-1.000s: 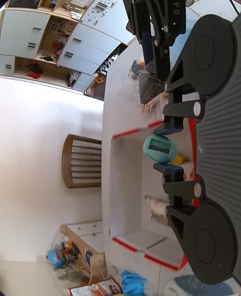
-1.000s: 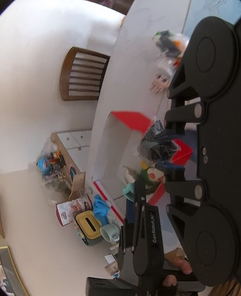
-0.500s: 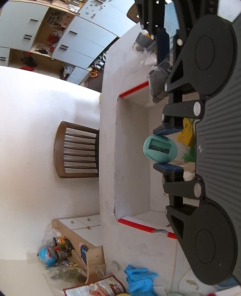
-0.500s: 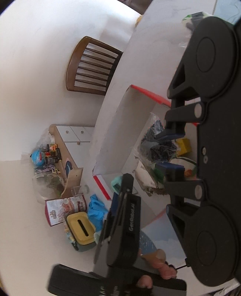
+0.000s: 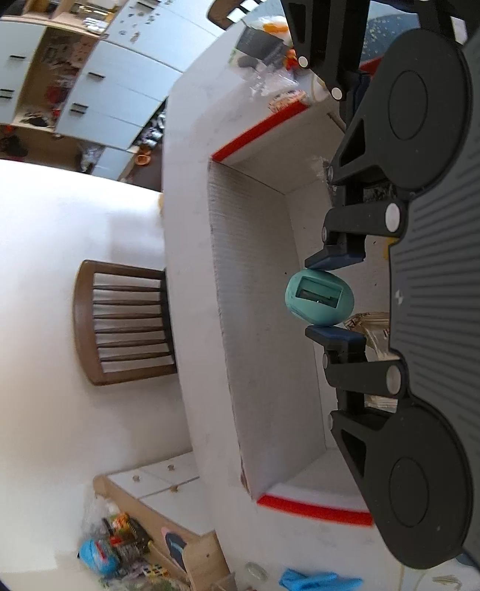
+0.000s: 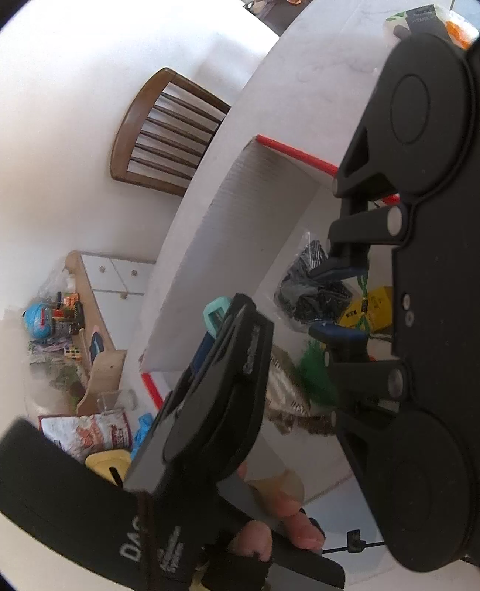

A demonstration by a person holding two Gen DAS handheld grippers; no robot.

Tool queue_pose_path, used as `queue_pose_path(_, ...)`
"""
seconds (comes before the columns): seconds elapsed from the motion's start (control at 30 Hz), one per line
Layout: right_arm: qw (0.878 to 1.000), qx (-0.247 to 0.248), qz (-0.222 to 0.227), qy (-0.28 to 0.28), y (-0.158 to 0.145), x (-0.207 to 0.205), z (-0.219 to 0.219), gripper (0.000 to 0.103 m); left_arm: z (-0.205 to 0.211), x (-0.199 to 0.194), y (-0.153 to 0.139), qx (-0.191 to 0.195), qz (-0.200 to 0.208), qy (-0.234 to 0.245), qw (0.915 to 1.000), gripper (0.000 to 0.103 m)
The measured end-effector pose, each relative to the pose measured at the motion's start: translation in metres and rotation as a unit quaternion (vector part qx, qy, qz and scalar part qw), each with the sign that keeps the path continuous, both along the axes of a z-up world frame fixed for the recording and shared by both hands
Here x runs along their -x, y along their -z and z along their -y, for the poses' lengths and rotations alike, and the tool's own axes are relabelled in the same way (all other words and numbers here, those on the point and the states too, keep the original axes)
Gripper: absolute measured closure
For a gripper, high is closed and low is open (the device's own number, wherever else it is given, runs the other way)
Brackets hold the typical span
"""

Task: Organize objects
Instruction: 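Lift and carry the teal egg and black mesh bag over the cardboard box, then lower the teal egg into the box and open the left tool while the right tool releases the black bag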

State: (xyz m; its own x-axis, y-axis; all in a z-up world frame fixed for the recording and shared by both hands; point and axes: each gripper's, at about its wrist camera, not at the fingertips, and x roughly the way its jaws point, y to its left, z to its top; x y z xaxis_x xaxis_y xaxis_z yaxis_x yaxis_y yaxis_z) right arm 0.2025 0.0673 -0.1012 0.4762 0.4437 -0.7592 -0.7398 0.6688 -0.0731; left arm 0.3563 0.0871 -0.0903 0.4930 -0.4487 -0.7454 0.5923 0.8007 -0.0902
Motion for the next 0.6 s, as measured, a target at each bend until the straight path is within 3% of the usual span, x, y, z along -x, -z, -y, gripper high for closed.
queue_pose_path(0.3, 0.999, 0.031, -0.009, 0.009, 0.02, -0.007, -0.005, 0.079, 0.024, -0.028, 0.03, -0.052, -0.074, 0.011, 0.9958, 0.071)
queue_pose_path(0.6, 0.999, 0.037, -0.019, 0.015, 0.027, -0.003, -0.007, 0.078, 0.037, -0.032, 0.051, -0.098, -0.112, 0.026, 0.9885, 0.071)
